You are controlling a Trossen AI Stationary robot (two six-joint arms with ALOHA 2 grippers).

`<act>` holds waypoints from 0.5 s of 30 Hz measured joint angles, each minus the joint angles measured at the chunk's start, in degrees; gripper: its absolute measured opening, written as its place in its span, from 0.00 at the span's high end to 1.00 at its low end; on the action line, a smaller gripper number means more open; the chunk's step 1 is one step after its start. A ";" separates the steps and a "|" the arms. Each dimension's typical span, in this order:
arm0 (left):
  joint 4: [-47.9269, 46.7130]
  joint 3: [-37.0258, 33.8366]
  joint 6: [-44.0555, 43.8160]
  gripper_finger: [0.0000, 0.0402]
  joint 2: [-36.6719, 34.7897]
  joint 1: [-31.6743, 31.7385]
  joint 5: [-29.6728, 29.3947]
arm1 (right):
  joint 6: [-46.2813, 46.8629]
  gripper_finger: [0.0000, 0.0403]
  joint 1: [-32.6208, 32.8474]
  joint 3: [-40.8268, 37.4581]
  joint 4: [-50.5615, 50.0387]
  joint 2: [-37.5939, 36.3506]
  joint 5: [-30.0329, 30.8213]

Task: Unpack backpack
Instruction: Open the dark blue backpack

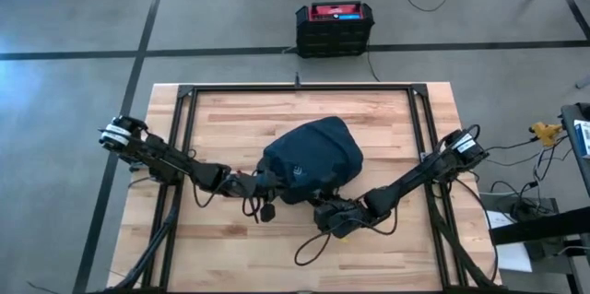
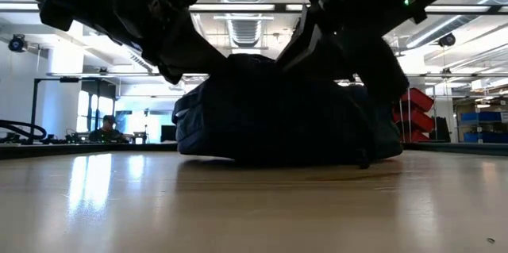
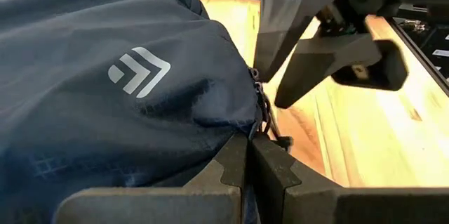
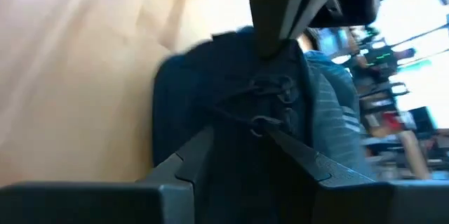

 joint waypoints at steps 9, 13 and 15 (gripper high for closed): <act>0.08 0.00 -0.36 1.00 0.05 -0.05 -0.07 | -9.69 0.68 -0.04 0.00 5.61 0.54 5.34; 0.08 0.00 -0.36 1.00 0.07 -0.04 -0.04 | -15.41 0.64 -0.15 0.00 8.26 1.03 5.20; 0.08 0.00 -0.36 1.00 0.08 -0.07 -0.07 | -17.93 0.62 -0.38 0.00 9.14 1.39 5.20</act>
